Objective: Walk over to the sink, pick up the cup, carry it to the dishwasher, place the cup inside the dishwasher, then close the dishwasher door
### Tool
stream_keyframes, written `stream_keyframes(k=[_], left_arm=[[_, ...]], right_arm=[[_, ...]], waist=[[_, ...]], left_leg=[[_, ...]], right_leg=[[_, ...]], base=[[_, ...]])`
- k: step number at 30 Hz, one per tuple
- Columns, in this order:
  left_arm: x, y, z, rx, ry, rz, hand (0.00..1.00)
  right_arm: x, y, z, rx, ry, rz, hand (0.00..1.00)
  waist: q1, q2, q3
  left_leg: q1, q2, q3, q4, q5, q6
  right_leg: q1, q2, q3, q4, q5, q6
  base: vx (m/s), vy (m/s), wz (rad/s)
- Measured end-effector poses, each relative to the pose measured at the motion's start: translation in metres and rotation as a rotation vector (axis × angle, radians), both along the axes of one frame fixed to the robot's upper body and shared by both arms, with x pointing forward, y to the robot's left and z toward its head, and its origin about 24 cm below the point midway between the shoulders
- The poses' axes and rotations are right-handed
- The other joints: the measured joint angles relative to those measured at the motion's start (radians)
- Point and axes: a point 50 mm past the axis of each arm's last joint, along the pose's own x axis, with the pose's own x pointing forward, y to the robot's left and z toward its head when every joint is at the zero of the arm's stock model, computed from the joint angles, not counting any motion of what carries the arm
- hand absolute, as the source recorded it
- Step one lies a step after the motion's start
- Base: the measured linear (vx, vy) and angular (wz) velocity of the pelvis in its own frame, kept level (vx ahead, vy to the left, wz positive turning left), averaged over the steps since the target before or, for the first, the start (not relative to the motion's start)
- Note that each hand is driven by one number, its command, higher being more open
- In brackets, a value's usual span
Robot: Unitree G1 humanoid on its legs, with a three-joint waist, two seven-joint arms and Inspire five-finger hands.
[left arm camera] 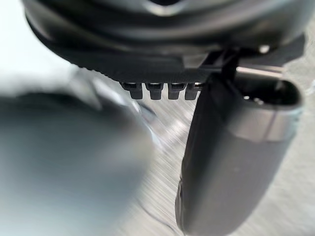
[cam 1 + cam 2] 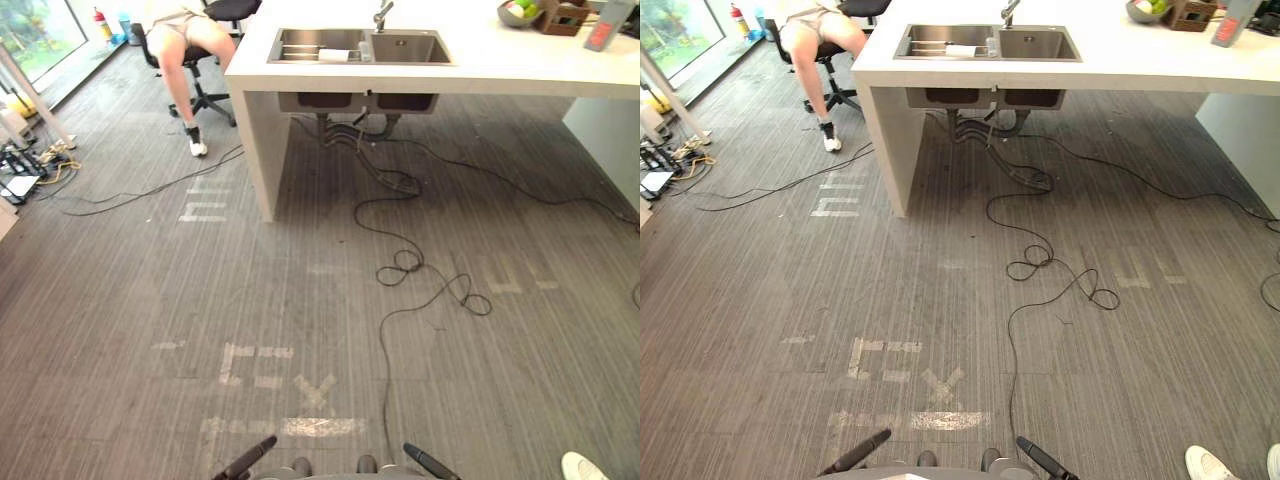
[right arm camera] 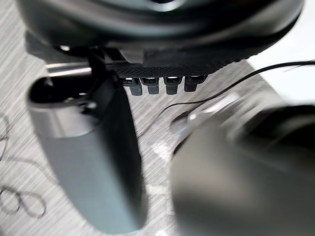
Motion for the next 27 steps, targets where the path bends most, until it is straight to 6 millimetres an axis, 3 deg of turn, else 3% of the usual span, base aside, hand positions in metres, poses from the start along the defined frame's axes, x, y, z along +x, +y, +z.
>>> stream_keyframes(k=[8,10,13,17,21,27], left_arm=[[0.031,-0.005,0.011,0.041,-0.103,-0.211,1.0],[0.037,-0.008,0.013,0.062,-0.128,-0.262,1.0],[0.056,-0.021,0.017,0.147,-0.175,-0.322,1.0],[0.07,-0.035,0.022,0.238,-0.22,-0.396,1.0],[0.068,-0.032,0.021,0.323,-0.202,-0.488,1.0],[0.067,-0.031,0.021,0.421,-0.188,-0.54,1.0]], right_arm=[[0.094,0.015,0.034,-0.017,-0.348,0.045,1.0],[0.101,0.016,0.037,-0.021,-0.375,0.058,1.0],[0.101,0.016,0.038,-0.036,-0.383,0.109,1.0],[0.085,0.015,0.031,-0.04,-0.37,0.163,1.0],[0.07,0.015,0.025,-0.044,-0.335,0.237,1.0],[0.064,0.023,0.021,-0.007,-0.326,0.306,1.0]], waist=[[0.001,0.003,0.026],[0.001,0.004,0.027],[0.001,0.005,0.029],[-0.006,0.008,0.051],[-0.011,0.008,0.051],[-0.01,0.008,0.051]], left_leg=[[0.005,-0.006,-0.029,-0.045,0.049,0.006],[0.006,-0.007,-0.029,-0.05,0.054,0.006],[0.009,-0.008,-0.029,-0.061,0.062,0.007],[0.027,-0.007,-0.026,-0.066,0.062,0.007],[0.028,-0.007,-0.023,-0.072,0.063,0.007],[0.033,-0.009,-0.022,-0.079,0.064,0.009]], right_leg=[[0.018,-0.006,-0.078,-0.01,0.0,0.0],[0.019,-0.007,-0.082,-0.01,0.0,0.001],[0.021,-0.009,-0.095,-0.008,-0.001,0.001],[0.037,-0.01,-0.094,-0.003,-0.003,0.005],[0.037,-0.011,-0.094,-0.001,-0.004,0.006],[0.038,-0.014,-0.097,0.002,-0.006,0.01]], base=[[-0.04,-0.018,0.27],[-0.05,0.002,0.09],[-0.04,0.004,0.11],[-0.03,0.001,-0.01],[-0.02,0.0,0.0],[0.0,0.0,0.0]])
